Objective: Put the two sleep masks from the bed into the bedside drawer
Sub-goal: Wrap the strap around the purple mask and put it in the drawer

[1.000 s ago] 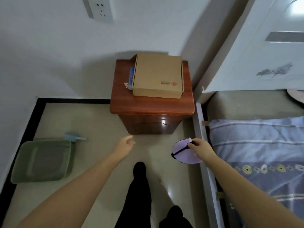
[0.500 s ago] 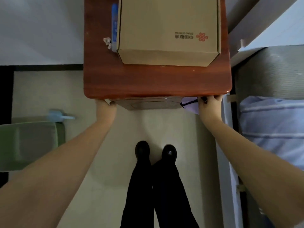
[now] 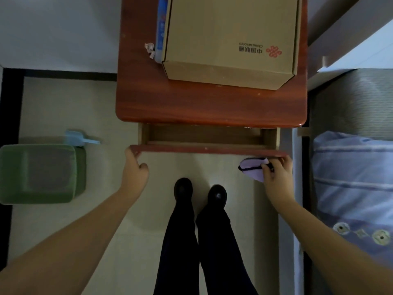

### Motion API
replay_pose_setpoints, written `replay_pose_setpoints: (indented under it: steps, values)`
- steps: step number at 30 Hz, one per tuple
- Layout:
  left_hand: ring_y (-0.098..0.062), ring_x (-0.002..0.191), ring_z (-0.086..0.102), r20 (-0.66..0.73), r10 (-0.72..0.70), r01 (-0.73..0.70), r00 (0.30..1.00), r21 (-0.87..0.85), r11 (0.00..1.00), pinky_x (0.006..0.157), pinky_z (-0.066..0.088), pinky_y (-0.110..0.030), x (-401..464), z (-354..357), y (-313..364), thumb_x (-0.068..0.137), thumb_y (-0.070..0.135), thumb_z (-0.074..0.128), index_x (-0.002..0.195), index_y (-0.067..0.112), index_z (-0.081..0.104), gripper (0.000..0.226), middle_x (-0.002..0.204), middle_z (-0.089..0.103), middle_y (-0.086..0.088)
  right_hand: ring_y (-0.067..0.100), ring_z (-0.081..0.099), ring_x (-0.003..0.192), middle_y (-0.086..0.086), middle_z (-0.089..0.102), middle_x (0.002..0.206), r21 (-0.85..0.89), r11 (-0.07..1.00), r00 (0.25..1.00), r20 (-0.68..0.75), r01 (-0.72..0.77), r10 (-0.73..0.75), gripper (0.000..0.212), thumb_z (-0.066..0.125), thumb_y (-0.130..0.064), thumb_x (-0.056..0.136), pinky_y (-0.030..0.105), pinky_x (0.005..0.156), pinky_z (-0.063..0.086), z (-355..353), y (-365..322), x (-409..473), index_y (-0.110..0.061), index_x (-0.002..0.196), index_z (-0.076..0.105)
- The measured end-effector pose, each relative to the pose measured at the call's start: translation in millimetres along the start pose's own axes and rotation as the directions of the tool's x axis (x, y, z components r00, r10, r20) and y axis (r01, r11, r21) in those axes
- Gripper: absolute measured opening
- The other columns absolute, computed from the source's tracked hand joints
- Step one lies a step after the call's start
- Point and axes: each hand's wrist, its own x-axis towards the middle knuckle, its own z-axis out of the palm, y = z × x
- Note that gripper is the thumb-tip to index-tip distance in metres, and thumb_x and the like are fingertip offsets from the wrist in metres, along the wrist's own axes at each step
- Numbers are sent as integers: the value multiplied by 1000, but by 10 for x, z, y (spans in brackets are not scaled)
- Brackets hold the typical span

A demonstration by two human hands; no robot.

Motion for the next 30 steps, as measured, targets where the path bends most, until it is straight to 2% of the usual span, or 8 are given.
replay_pose_setpoints:
  steps: [4, 8, 11, 14, 17, 20, 24, 30]
  values:
    - [-15, 129, 44, 72, -24, 27, 997, -37, 999, 65, 49, -29, -122, 53, -277, 85, -15, 33, 132, 11, 27, 53, 136, 45, -8, 18, 45, 111, 11, 32, 140, -46, 999, 999, 38, -6, 7, 18, 46, -19, 95, 26, 96, 33, 130, 182, -141, -10, 106, 56]
    - [-9, 111, 49, 106, -74, 70, 992, 39, 997, 56, 43, -21, -59, 57, -366, 85, -14, 35, 136, 12, 26, 58, 134, 51, -15, 26, 50, 109, 15, 37, 138, -144, 987, 989, 125, -66, 85, 17, 47, -19, 94, 27, 93, 36, 196, 269, -134, -8, 102, 58]
    - [-19, 116, 49, 66, -76, 71, 995, 76, 995, 84, 49, -33, -146, 17, -225, 84, -12, 37, 141, 12, 26, 63, 140, 44, -15, 25, 58, 94, 13, 58, 113, -198, 971, 937, 292, -134, 189, 18, 48, -21, 94, 27, 79, 40, 124, 85, -133, -9, 100, 61]
    - [-25, 127, 41, -163, 183, -150, 969, 199, 968, 110, 30, -31, -375, 43, 65, 85, -9, 46, 137, 5, 35, 55, 138, 42, -16, 18, 63, 83, -4, 66, 86, -16, 982, 813, 559, -187, 164, 13, 53, -29, 91, 20, 67, 45, 33, -397, -207, -23, 92, 65]
    - [-13, 111, 55, 153, 237, -231, 959, -52, 971, 95, 44, -18, -608, 211, 438, 93, 10, 52, 123, 18, 51, 31, 119, 58, 1, 17, 66, 88, 0, 70, 94, 387, 843, 832, 542, -373, 119, 13, 55, -29, 90, 30, 75, 56, 97, -952, -207, -30, 92, 68]
    - [-7, 101, 65, 404, 163, -102, 900, -167, 981, 79, 51, -9, -410, 338, 615, 91, 8, 54, 114, 22, 56, 27, 108, 64, 7, 28, 63, 97, 7, 66, 104, 447, 823, 890, 432, -352, 146, 14, 54, -26, 92, 44, 84, 53, 363, -1323, 17, -20, 99, 63]
    - [-33, 110, 58, 90, 3, -6, 996, 35, 999, 94, 50, -40, 203, 378, 649, 91, 7, 49, 121, 2, 54, 31, 120, 62, -21, 33, 60, 97, 17, 65, 107, 233, 944, 910, 395, -233, 127, 21, 49, -21, 93, 39, 83, 47, 925, -1501, 449, -8, 104, 61]
    - [-40, 111, 55, -57, -239, 245, 969, 122, 962, 99, 46, -46, 690, 627, 566, 96, 5, 35, 118, -6, 52, 29, 121, 59, -27, 34, 61, 95, 17, 66, 91, -45, 990, 930, 338, -137, 144, 25, 41, -14, 95, 32, 69, 40, 1600, -1536, 859, -13, 71, 50]
